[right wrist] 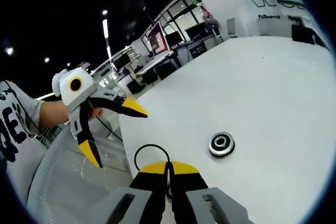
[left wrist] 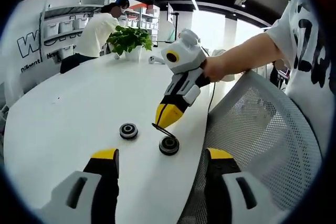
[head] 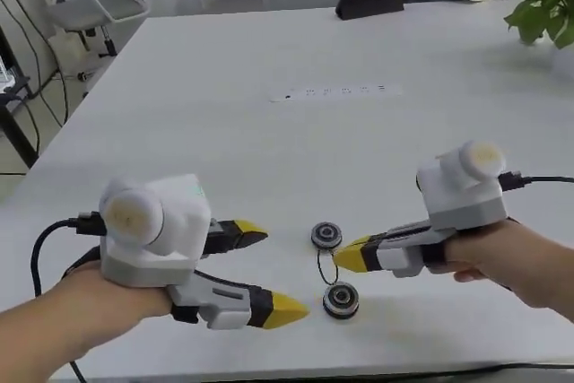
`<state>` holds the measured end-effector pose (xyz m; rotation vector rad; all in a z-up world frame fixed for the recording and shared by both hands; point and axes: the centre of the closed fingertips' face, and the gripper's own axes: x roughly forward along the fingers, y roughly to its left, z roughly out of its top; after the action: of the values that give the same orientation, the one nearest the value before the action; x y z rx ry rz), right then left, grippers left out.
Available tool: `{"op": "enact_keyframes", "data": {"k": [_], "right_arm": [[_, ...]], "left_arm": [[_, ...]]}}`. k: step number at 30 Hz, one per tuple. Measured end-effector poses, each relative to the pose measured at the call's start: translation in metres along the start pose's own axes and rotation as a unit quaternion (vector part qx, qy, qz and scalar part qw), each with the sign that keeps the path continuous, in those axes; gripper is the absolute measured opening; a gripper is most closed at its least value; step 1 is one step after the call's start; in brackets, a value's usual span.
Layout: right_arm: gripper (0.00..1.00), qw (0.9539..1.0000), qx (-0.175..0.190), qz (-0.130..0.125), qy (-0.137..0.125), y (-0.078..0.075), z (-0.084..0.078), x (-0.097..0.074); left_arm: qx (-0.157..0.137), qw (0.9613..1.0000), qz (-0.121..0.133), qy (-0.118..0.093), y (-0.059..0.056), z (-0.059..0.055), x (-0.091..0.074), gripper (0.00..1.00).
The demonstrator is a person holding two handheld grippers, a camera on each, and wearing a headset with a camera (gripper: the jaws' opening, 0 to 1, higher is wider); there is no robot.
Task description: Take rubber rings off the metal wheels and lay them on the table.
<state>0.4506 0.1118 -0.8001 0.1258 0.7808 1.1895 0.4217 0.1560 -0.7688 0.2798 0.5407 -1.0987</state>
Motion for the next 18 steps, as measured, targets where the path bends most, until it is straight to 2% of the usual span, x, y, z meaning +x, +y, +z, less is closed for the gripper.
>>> {"op": "enact_keyframes", "data": {"k": [8,13,18], "right_arm": [[0.0,0.9998,0.002,-0.014,0.017,0.001,0.0,0.019],[0.0,0.999,0.01,-0.035,0.025,-0.009,-0.001,0.029],[0.0,0.9982,0.0,-0.042,0.043,-0.008,-0.008,0.04]], "left_arm": [[-0.012,0.9998,0.018,0.005,0.011,-0.011,-0.013,0.68],[-0.016,0.9995,0.026,0.007,0.015,-0.017,-0.018,0.68],[-0.023,0.9991,0.034,0.008,0.019,-0.022,-0.022,0.68]]}}
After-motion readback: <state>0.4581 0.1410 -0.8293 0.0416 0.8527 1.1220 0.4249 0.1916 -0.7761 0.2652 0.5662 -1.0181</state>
